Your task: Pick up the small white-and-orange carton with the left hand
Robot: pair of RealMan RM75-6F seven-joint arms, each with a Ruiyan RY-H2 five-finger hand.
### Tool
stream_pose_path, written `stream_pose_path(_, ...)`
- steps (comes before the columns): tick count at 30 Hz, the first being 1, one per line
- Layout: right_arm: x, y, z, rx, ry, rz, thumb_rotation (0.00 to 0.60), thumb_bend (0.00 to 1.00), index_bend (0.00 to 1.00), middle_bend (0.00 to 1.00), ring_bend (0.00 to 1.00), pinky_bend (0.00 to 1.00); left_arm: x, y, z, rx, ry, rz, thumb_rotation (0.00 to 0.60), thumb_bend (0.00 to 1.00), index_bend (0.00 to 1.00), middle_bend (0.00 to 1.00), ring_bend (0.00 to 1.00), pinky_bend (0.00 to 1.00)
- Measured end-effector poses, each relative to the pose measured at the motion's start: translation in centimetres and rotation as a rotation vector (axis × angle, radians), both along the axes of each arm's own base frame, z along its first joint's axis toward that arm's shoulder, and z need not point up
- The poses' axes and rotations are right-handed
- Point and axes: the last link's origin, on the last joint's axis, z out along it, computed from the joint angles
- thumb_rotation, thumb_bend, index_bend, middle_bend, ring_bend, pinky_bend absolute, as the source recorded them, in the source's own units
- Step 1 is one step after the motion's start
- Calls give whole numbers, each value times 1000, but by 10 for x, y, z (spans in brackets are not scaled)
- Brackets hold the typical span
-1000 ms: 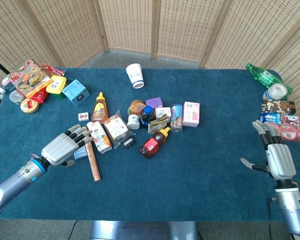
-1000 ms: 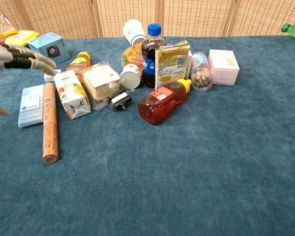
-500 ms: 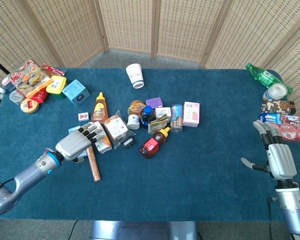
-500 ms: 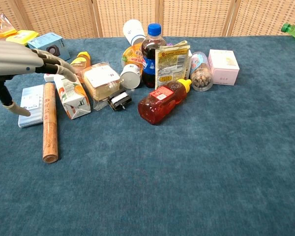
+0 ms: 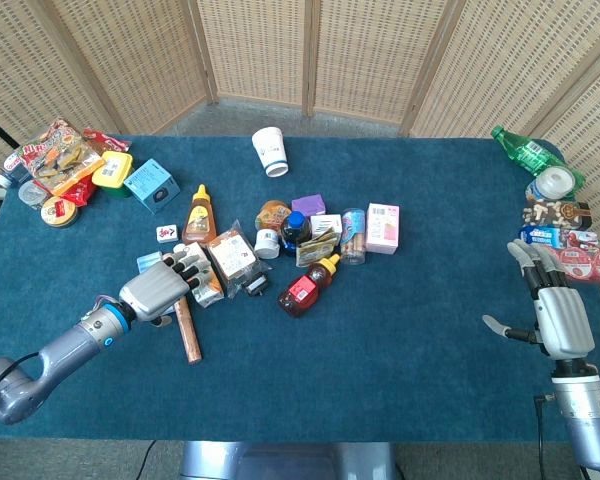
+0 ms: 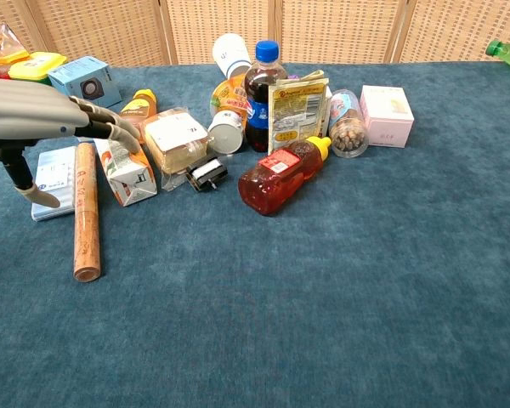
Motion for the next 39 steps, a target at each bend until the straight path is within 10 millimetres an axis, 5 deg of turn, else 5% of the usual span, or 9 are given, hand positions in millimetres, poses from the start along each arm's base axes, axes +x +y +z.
stream_pose_path(22,0,0,1,0,-7,-1,600,0,0,0,0,0,16,17,-10,13,38,10,600,224,203,0,5,190)
stream_pose_path(39,-1,0,1,1,-14,0,600,0,0,0,0,0,32,33,-28,12,70,-5,600,225,253,4,117,260)
